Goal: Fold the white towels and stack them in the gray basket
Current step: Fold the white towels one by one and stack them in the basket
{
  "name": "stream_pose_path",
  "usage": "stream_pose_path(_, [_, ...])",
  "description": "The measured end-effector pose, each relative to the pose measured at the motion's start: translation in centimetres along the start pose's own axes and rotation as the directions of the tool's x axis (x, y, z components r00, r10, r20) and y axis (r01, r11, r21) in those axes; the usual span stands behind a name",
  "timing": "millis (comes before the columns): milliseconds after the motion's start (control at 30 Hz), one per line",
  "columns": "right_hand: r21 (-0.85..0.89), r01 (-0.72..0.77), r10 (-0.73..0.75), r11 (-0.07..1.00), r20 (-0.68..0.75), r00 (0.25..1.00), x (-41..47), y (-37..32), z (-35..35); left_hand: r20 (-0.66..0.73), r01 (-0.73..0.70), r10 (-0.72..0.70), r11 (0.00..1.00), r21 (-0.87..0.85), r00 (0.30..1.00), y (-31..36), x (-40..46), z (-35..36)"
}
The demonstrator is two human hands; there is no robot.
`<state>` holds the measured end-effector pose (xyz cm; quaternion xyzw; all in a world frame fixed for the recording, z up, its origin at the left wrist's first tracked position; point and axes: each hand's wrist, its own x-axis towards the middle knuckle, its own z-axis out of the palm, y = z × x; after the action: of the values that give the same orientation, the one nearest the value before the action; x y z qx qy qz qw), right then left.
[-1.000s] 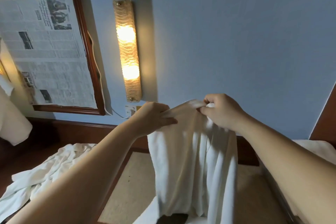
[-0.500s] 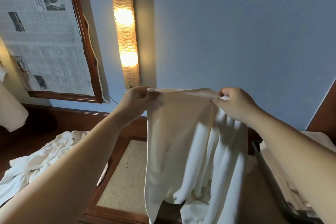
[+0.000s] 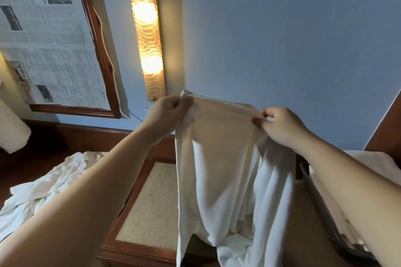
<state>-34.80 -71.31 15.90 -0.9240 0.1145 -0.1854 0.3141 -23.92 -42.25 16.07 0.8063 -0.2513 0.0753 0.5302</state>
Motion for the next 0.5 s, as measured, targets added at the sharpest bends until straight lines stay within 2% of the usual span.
stream_pose_path(233, [-0.045,-0.018,0.018,0.999,-0.012,1.000,1.5,0.9,0.4,0.088,-0.084,0.085,0.996,-0.014,0.992,0.2,-0.6,-1.1])
stream_pose_path(500, [-0.117,-0.081,0.076,0.990,-0.046,0.996,3.8,0.4,1.8,0.168,-0.163,0.148,0.984,0.076,0.975,2.2,-0.8,0.0])
